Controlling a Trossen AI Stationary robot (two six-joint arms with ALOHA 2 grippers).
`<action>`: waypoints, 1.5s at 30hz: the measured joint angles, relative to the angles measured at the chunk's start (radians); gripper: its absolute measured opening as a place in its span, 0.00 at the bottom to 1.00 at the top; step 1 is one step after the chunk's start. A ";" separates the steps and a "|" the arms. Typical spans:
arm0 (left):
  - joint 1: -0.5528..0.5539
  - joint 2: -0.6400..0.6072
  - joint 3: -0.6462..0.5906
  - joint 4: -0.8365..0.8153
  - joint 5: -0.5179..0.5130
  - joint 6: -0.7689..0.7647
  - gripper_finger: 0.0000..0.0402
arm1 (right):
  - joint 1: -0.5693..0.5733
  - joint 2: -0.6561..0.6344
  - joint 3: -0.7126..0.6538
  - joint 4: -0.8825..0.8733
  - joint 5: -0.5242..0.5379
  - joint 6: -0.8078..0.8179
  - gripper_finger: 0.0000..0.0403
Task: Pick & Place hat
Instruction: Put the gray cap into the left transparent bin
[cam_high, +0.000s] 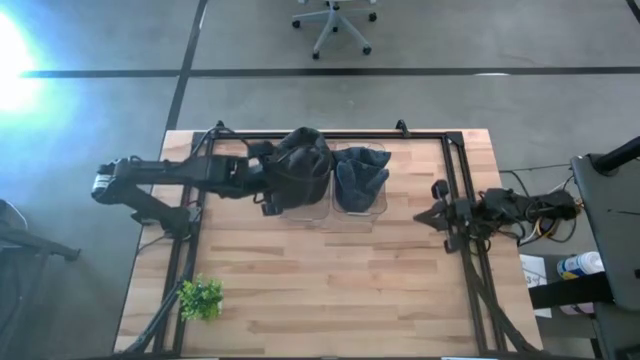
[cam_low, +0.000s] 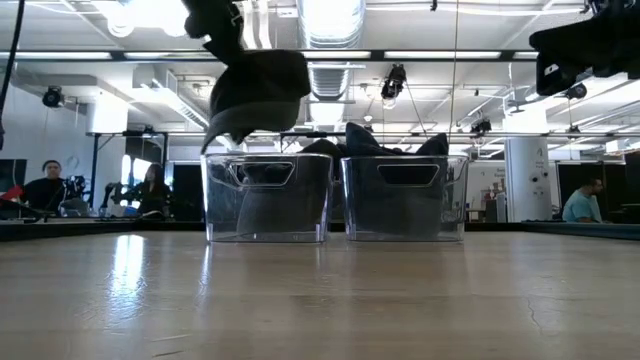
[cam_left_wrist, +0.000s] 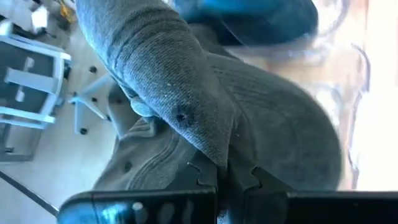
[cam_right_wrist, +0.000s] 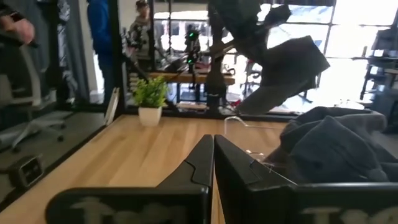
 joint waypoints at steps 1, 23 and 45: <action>0.005 0.004 0.007 0.017 -0.003 0.011 0.00 | -0.008 -0.007 -0.009 0.016 0.000 0.004 0.02; 0.044 0.212 -0.017 0.167 0.058 0.112 0.00 | -0.065 -0.024 -0.125 0.082 -0.045 -0.039 0.02; 0.072 0.305 -0.100 0.301 0.139 0.134 0.02 | -0.173 -0.022 -0.132 0.078 -0.097 -0.051 0.02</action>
